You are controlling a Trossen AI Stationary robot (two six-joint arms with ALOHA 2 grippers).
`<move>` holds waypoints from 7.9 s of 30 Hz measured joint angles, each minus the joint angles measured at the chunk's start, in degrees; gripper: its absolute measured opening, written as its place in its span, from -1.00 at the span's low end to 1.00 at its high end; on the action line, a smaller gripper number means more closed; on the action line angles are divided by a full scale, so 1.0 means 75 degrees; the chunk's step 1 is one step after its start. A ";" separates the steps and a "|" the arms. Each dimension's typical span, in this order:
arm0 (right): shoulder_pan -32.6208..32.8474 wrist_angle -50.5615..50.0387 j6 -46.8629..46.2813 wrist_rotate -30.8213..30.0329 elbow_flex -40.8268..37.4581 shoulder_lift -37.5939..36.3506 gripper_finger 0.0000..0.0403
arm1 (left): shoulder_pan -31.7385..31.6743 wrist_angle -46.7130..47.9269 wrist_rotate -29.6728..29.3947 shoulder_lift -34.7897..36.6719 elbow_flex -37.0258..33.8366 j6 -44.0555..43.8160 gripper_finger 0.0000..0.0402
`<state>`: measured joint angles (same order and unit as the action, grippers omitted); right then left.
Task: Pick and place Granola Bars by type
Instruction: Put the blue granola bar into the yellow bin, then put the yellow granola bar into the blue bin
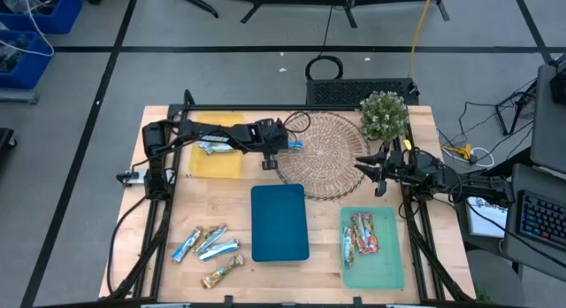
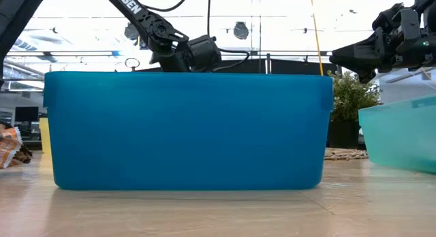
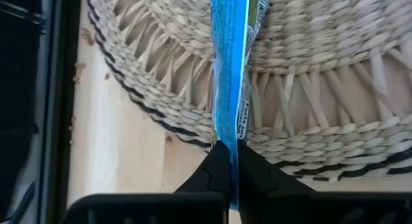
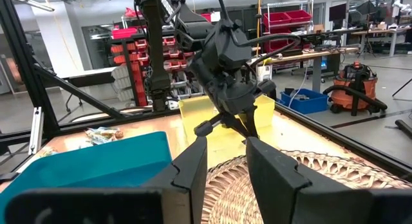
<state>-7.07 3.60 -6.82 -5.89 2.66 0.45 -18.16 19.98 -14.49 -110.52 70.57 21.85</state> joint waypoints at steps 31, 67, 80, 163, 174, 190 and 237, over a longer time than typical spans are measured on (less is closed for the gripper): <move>0.0000 -0.0001 -0.0001 -0.0002 0.0000 0.0019 -0.50 | 0.1892 -0.2154 0.0129 0.4936 -0.3089 -0.0803 -0.98; 0.0003 -0.0001 -0.0002 0.0000 0.0000 0.0026 -0.50 | 0.3504 -0.3272 -0.3759 1.1054 -0.6840 -0.3840 -0.98; 0.0003 0.0000 -0.0002 0.0000 0.0000 0.0026 -0.50 | 0.3474 -0.2010 -0.5858 1.1054 -0.6838 -0.5859 -0.98; 0.0003 -0.0001 -0.0002 0.0000 -0.0002 0.0026 -0.50 | 0.0266 0.5515 0.0511 0.7522 -0.4975 -0.8837 -0.83; 0.0003 -0.0003 -0.0002 0.0000 -0.0001 0.0026 -0.50 | 0.0270 0.3623 0.0578 0.7666 -0.4980 -0.7435 -0.83; 0.0003 -0.0002 0.0001 0.0000 -0.0001 0.0026 -0.50 | 0.1546 0.0800 0.4608 0.8110 -0.4980 -0.5950 -0.83; 0.0003 -0.0003 -0.0002 0.0000 0.0000 0.0029 -0.50 | 0.7610 0.3547 0.3528 0.6479 -0.4978 -1.5926 -0.99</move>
<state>-7.05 3.57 -6.83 -5.89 2.66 0.67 38.92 46.57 11.98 -61.93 33.23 -97.59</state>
